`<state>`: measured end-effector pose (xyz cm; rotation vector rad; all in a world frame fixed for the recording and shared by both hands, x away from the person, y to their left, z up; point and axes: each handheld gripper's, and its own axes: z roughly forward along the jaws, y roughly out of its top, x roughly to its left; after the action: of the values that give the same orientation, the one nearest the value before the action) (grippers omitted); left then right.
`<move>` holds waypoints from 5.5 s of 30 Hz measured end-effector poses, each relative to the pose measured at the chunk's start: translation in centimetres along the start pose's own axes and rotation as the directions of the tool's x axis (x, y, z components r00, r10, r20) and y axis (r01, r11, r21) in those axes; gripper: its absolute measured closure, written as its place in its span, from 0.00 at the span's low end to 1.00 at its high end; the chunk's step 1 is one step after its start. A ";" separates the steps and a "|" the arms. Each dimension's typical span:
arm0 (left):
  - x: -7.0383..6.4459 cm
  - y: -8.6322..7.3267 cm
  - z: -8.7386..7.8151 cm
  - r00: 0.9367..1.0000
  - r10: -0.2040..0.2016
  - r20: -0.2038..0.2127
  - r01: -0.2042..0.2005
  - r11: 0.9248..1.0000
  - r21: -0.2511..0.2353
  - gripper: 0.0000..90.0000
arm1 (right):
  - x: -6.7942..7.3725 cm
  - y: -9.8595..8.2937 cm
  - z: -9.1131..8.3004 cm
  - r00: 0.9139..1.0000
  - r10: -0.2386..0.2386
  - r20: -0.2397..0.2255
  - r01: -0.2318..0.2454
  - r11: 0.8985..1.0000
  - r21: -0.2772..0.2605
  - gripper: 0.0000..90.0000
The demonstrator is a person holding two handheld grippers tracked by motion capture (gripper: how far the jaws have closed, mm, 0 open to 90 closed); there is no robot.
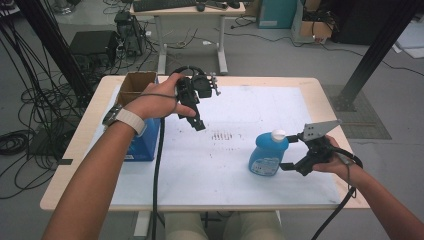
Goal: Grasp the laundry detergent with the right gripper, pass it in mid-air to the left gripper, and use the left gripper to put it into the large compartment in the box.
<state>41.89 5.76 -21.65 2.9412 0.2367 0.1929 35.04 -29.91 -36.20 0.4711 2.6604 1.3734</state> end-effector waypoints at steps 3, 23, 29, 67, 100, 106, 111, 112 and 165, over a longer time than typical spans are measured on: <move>0.0 0.0 0.0 1.000 -0.002 0.001 0.002 1.000 -0.001 0.11 | 0.0 0.0 0.0 1.000 -0.002 -0.001 0.002 1.000 -0.002 0.04; 0.0 -0.1 0.0 1.000 0.000 -0.002 0.000 1.000 -0.004 0.11 | -0.1 -0.1 0.1 1.000 -0.001 -0.001 0.001 1.000 -0.004 0.04; 0.0 -0.2 0.0 1.000 -0.004 -0.001 0.004 1.000 -0.005 0.11 | -0.2 -0.1 0.1 1.000 -0.002 -0.004 0.002 1.000 -0.006 0.04; 0.1 -0.4 0.1 1.000 -0.009 -0.003 0.009 1.000 -0.003 0.11 | -0.2 -0.1 0.1 1.000 -0.001 -0.002 0.001 1.000 -0.008 0.05; 0.1 -0.4 0.2 1.000 -0.012 -0.002 0.011 1.000 -0.006 0.11 | -0.3 -0.5 1.4 1.000 0.008 0.001 -0.008 0.999 -0.045 0.04; 0.1 -0.4 0.2 1.000 -0.009 -0.002 0.009 1.000 -0.004 0.12 | -0.3 -0.6 1.9 1.000 0.001 -0.006 -0.001 0.998 -0.057 0.03; 0.1 -0.5 0.2 1.000 -0.015 -0.003 0.015 1.000 -0.006 0.12 | -0.3 -0.7 2.3 1.000 0.003 -0.003 -0.004 0.998 -0.065 0.03; 0.1 -0.5 0.2 1.000 -0.014 -0.004 0.014 1.000 -0.005 0.12 | -0.3 -0.7 2.5 1.000 0.000 0.000 0.000 0.997 -0.071 0.03; 0.3 -0.5 0.5 1.000 -0.018 0.003 0.018 1.000 -0.008 0.12 | 0.1 -1.6 4.6 1.000 0.006 -0.026 -0.010 0.985 -0.172 0.26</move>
<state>42.19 6.25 -22.18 2.9305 0.2618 0.1870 35.71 -27.18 -40.15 0.4478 2.5309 1.6048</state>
